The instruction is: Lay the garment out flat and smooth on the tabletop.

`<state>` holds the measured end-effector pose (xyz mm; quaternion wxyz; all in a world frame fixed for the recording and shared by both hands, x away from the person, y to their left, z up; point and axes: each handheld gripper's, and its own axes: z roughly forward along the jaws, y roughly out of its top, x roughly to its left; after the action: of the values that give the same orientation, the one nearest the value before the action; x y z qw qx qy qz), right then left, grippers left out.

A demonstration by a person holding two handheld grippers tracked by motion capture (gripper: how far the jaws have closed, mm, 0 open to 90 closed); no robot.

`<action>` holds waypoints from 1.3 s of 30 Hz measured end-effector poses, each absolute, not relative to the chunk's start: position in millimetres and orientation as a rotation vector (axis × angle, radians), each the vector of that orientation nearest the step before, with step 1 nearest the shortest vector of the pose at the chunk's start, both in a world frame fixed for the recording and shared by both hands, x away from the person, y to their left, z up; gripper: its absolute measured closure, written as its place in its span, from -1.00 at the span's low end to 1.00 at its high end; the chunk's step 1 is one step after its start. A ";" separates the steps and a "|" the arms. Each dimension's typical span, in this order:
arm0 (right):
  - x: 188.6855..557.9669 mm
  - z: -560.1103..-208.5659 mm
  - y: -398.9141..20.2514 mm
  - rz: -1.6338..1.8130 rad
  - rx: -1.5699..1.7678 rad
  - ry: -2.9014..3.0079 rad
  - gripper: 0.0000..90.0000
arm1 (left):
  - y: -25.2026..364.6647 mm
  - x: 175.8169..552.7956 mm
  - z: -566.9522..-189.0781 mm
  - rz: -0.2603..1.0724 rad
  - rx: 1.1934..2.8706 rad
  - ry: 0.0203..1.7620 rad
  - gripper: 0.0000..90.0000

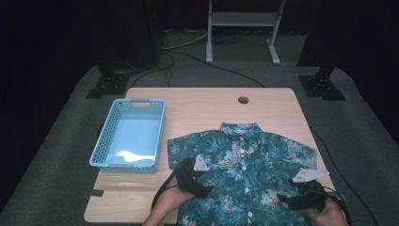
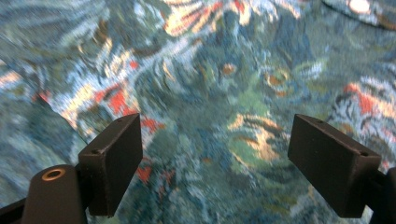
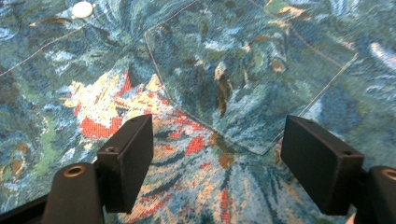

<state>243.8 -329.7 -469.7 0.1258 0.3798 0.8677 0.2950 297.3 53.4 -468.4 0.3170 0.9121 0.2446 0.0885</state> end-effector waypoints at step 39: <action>308.3 -476.6 -328.8 0.947 1.109 2.452 -0.49 | 57.1 362.9 -474.1 0.297 2.324 0.734 -0.68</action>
<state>308.3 -328.8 -476.6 0.1437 0.3847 0.8506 0.3284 362.9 57.1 -474.1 0.3365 0.8914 0.2814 0.1139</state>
